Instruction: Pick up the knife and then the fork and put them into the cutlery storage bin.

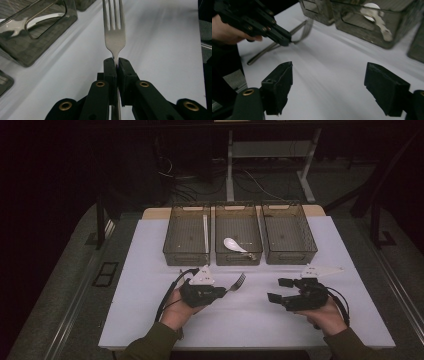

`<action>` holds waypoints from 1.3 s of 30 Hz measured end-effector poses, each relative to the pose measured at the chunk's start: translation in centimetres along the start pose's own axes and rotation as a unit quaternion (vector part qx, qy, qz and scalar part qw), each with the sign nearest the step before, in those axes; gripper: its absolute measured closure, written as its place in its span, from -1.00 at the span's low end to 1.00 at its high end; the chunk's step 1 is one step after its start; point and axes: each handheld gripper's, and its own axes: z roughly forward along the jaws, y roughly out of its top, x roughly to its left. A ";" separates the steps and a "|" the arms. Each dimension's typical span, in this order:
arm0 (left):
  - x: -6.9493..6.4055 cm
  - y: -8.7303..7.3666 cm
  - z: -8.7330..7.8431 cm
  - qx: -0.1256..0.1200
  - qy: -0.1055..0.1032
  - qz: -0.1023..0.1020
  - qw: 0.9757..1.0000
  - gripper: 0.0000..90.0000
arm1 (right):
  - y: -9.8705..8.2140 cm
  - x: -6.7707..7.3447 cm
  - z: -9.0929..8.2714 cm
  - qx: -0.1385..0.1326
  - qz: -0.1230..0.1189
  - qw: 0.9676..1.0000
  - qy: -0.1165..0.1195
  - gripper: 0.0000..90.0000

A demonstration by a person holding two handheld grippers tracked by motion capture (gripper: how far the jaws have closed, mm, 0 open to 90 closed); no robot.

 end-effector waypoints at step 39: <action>-0.9 1.1 0.0 -0.038 0.013 0.006 0.999 0.56 | 4.1 0.4 6.5 -0.047 0.049 0.996 0.054 0.95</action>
